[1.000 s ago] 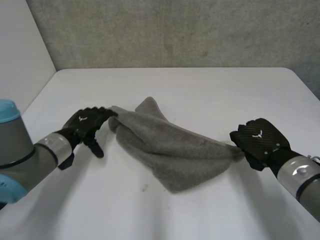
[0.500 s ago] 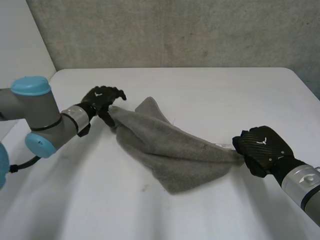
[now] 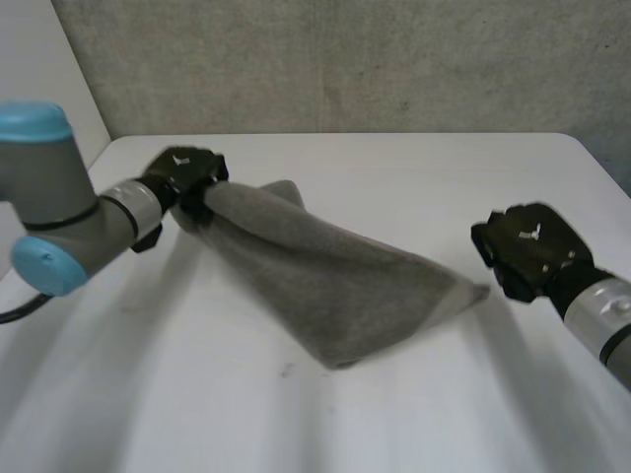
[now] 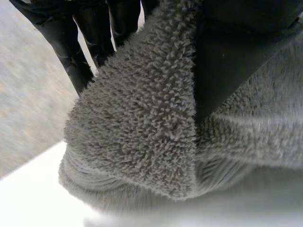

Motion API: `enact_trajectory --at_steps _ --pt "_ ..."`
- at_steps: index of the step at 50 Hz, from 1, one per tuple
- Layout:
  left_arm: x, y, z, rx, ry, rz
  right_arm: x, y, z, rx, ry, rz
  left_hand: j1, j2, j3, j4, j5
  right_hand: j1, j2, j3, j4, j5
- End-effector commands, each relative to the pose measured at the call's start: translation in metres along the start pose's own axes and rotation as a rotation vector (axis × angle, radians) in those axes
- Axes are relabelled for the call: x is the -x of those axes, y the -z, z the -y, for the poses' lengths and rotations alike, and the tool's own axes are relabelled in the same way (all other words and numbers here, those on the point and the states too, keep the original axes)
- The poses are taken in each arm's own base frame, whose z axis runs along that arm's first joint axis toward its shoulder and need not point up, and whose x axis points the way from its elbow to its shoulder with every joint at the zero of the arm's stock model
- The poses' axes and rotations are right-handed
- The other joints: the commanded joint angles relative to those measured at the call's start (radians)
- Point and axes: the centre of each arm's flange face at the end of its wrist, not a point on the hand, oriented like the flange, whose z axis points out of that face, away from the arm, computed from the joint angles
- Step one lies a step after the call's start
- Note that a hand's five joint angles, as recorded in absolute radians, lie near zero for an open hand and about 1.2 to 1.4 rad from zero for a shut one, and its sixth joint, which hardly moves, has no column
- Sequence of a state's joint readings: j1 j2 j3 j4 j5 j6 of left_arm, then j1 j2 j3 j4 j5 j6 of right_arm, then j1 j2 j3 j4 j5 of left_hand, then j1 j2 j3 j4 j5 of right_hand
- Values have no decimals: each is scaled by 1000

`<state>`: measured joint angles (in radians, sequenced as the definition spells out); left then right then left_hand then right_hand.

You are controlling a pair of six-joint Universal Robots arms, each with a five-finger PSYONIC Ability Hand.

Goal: Fold the towel.

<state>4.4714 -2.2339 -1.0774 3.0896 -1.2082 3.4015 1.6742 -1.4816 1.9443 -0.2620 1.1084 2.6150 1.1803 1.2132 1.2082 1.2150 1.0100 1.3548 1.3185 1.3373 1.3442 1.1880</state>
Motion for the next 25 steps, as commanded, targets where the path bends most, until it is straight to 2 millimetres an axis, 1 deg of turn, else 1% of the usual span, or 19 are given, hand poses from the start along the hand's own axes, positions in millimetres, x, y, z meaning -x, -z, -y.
enact_trajectory --at_steps 1,2,4,5,6,7,8,9,10,12,16,17,18,19,20,21,23,24,25 --pt "-5 52 61 -107 -14 36 -30 -5 49 -73 -50 -55 216 183 188 181 212 41 78 59 52 34" --pt "-5 53 61 -107 -14 36 -30 -5 49 -73 -50 -55 216 183 188 181 212 41 78 59 52 34" --pt "-12 75 86 -167 -27 37 -42 1 80 -126 -67 -72 216 183 188 181 212 41 78 59 52 34" --pt "-12 75 87 -167 -27 37 -42 1 80 -126 -67 -72 216 183 188 181 212 41 78 59 52 34" --pt "-16 88 103 -206 -34 36 -48 4 93 -148 -73 -81 216 183 188 181 212 41 78 59 52 34" --pt "-21 101 118 -244 -36 34 -48 4 93 -148 -73 -81 216 183 188 181 212 41 78 59 52 34" --pt "-21 101 118 -244 -36 34 -53 8 106 -166 -78 -88 216 183 188 181 212 41 78 59 52 34" --pt "-25 115 132 -278 -33 32 -56 13 118 -184 -81 -94 216 183 188 181 212 41 78 59 52 34" --pt "-25 115 133 -278 -33 32 -56 13 118 -184 -81 -94 216 183 188 181 212 41 78 59 52 34" --pt "-29 137 150 -312 -18 31 -58 21 129 -186 -93 -88 216 183 188 181 212 41 78 59 52 34" --pt "-33 149 149 -283 -3 22 -50 24 127 -156 -115 -57 216 183 188 181 212 41 78 59 52 34" --pt "-36 152 143 -248 10 18 -43 23 121 -128 -130 -32 216 183 188 181 212 -56 -20 -39 -46 -64" --pt "-38 154 133 -204 24 11 -43 23 121 -128 -130 -31 216 183 188 181 212 -57 -21 -40 -47 -65" --pt "-38 154 132 -204 24 11 -33 22 114 -97 -149 -1 216 183 188 181 212 -633 -596 -615 -622 -641" --pt "-41 156 124 -170 33 6 -22 19 104 -60 -171 34 216 183 188 181 212 -920 -884 -903 -910 -928" --pt "-41 156 124 -169 33 6 -22 19 104 -60 -172 34 216 183 188 181 212 -923 -887 -906 -913 -931" --pt "-47 160 106 -111 53 -5 -4 10 81 19 -226 100 216 183 188 181 212 -961 -925 -944 -951 -969" --pt "-47 160 106 -111 53 -5 -4 10 81 20 -226 100 216 183 188 181 212 -962 -925 -944 -951 -969" --pt "-50 161 96 -80 62 -11 1 6 69 58 -263 120 216 183 188 181 212 -973 -937 -956 -963 -981"
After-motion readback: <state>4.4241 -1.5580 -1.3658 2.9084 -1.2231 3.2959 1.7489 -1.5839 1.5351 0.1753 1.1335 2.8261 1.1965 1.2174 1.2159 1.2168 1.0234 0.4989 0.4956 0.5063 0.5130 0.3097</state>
